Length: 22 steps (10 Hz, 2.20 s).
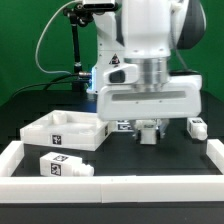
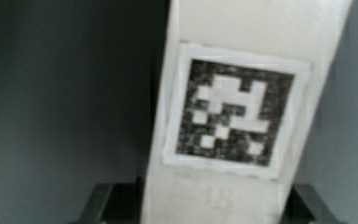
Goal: Assemble one leg
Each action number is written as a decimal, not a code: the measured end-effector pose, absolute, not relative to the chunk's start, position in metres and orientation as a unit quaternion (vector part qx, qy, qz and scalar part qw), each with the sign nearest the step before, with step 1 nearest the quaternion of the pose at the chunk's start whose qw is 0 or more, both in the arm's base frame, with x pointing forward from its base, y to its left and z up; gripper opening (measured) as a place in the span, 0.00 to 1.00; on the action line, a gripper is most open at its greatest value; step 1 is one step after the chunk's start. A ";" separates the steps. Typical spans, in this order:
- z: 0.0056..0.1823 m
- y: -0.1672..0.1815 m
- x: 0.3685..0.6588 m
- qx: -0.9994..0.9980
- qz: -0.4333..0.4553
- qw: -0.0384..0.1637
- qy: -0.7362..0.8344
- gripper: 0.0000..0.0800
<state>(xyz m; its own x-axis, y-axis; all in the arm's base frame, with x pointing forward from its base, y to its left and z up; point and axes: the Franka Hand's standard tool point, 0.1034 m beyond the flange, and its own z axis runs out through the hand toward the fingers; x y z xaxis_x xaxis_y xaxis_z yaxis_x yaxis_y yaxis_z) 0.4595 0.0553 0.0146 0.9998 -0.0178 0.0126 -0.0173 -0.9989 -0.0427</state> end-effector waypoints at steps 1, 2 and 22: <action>0.015 0.071 0.452 -1.000 -0.005 0.021 0.001 0.36; 0.013 0.085 0.445 -1.000 -0.006 0.020 -0.012 0.36; 0.092 0.019 0.461 -0.997 0.036 0.025 -0.064 0.81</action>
Offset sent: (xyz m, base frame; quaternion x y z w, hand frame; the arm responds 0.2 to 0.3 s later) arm -0.0262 0.0299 -0.0111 -0.0230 0.0361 0.0018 0.9991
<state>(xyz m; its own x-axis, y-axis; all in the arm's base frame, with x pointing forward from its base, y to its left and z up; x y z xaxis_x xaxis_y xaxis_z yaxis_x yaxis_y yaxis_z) 0.4608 0.0194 0.0924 0.9893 0.1287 -0.0688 0.1251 -0.9906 -0.0551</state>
